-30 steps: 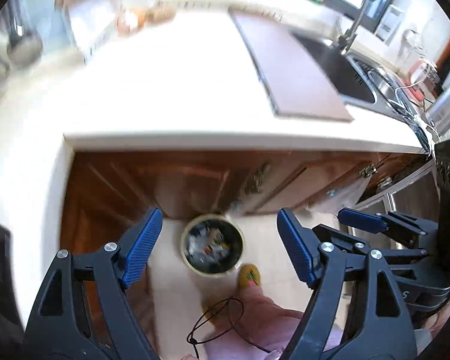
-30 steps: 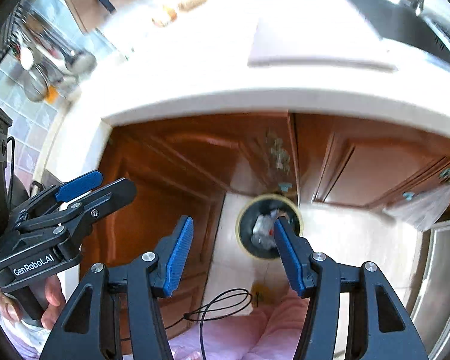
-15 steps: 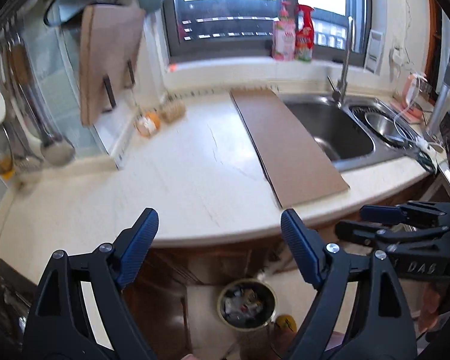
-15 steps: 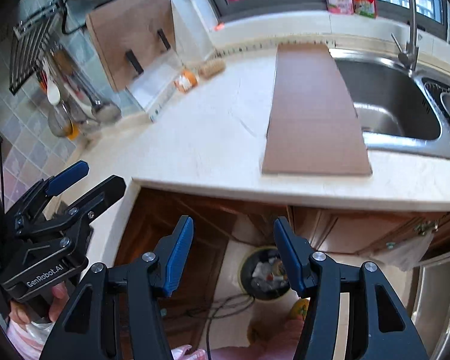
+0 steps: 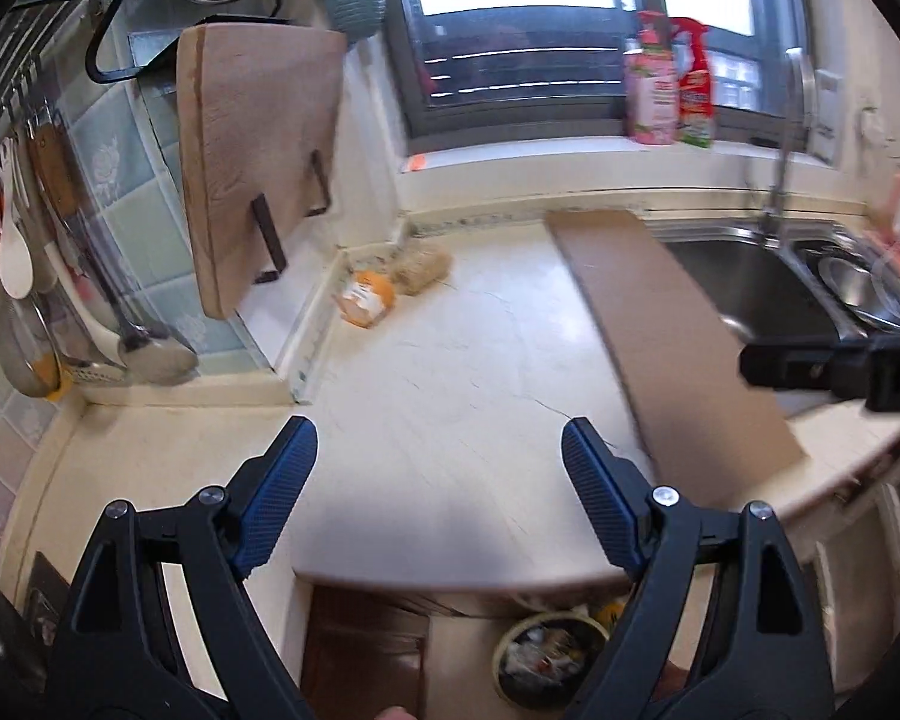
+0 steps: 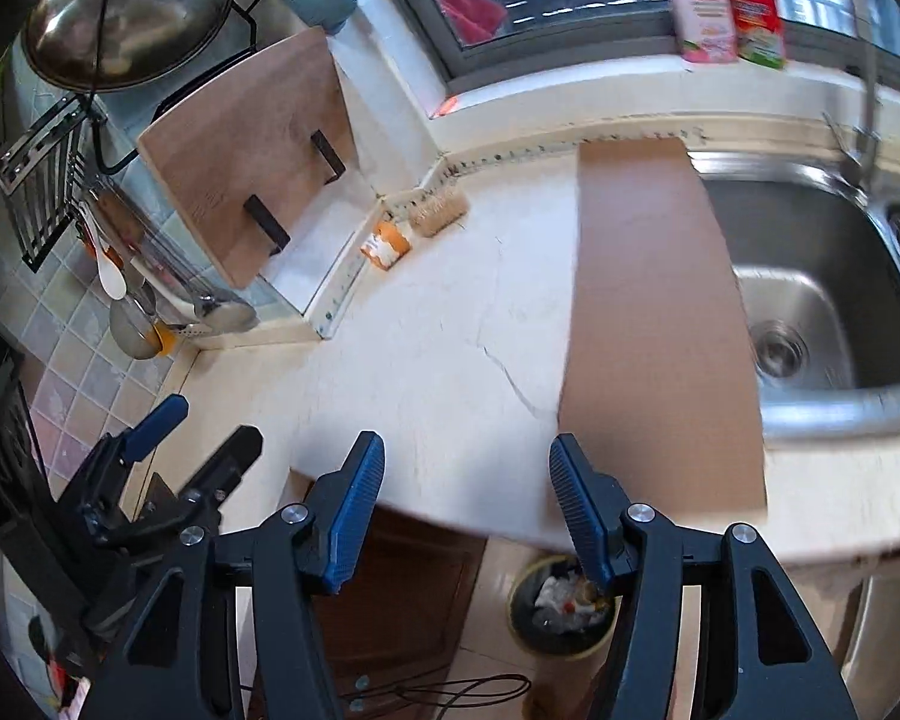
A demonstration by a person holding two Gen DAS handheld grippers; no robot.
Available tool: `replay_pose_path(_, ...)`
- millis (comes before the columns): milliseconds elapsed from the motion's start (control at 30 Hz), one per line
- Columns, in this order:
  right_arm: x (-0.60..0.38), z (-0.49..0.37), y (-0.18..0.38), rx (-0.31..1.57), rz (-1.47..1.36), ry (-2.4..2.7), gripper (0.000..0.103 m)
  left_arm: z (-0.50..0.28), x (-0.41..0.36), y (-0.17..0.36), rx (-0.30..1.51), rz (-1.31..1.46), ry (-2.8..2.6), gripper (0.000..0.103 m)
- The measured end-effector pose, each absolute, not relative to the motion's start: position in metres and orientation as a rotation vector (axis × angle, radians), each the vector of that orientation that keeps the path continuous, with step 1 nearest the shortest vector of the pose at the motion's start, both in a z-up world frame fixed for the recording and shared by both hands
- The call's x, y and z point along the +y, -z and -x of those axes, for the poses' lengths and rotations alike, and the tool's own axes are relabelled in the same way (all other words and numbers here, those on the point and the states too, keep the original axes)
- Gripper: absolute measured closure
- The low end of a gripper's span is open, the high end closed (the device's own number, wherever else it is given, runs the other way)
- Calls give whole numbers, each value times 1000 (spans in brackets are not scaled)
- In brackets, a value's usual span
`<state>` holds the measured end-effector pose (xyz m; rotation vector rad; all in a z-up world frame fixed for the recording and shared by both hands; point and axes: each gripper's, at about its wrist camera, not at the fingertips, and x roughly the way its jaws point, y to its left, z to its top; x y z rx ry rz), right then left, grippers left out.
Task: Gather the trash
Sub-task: 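Raise both tools back up to the counter corner, then grasp the fiber scrubber with the right tool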
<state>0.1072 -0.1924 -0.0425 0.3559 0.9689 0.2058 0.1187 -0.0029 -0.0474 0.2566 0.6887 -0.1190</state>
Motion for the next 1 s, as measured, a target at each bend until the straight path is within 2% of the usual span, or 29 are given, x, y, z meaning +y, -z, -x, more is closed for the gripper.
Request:
replay_pose_path(367,-214,-355,80,1074,-329,-371,41,-275,-21,98,712,-142,-147,21)
replay_pose_path(667,-187,-541,167,1230,-350,-457,41,-364,-17,142,743,20,-306,24)
replay_pose_path(900,-165,-605,235,1339,-491,-456,40,-384,-2,173,773,108,-361,24)
replay_pose_path(1000,-151,-622,250,1346,-520,-455,35,-387,5,180,786,148,-377,24)
